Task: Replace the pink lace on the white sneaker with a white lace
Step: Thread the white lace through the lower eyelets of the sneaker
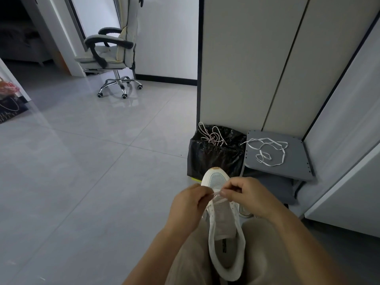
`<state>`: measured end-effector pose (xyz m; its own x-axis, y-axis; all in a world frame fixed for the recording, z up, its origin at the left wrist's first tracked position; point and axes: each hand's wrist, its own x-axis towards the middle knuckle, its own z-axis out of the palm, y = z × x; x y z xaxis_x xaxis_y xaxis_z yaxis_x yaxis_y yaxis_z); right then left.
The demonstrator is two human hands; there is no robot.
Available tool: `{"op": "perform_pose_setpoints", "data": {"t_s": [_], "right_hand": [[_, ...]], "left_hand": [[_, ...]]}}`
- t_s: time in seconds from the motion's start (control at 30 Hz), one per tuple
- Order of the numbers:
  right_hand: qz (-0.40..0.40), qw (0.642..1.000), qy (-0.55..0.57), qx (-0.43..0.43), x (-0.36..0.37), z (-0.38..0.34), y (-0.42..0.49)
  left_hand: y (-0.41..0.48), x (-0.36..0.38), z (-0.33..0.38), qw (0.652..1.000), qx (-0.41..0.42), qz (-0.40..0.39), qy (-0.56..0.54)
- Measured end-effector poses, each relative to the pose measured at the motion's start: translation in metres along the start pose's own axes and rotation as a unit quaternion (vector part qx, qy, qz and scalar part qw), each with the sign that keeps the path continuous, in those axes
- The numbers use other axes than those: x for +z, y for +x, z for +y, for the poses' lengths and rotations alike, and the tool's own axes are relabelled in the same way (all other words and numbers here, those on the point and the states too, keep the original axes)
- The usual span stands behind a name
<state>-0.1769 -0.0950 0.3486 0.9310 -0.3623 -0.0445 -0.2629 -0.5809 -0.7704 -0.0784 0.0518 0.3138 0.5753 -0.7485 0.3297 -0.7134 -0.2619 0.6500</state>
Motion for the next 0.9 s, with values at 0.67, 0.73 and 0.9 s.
{"op": "perform_pose_setpoints", "data": {"t_s": [0.67, 0.73, 0.9], "right_hand": [[0.13, 0.98, -0.024, 0.147, 0.044, 0.042, -0.017], [0.156, 0.977, -0.004, 0.143, 0.042, 0.044, -0.021], [0.175, 0.969, 0.107, 0.138, 0.04, 0.053, -0.03]], "left_hand": [[-0.007, 0.046, 0.015, 0.986, -0.153, -0.043, -0.052], [-0.008, 0.05, 0.019, 0.986, -0.16, -0.044, -0.028], [-0.006, 0.062, 0.026, 0.986, -0.165, -0.007, -0.029]]}}
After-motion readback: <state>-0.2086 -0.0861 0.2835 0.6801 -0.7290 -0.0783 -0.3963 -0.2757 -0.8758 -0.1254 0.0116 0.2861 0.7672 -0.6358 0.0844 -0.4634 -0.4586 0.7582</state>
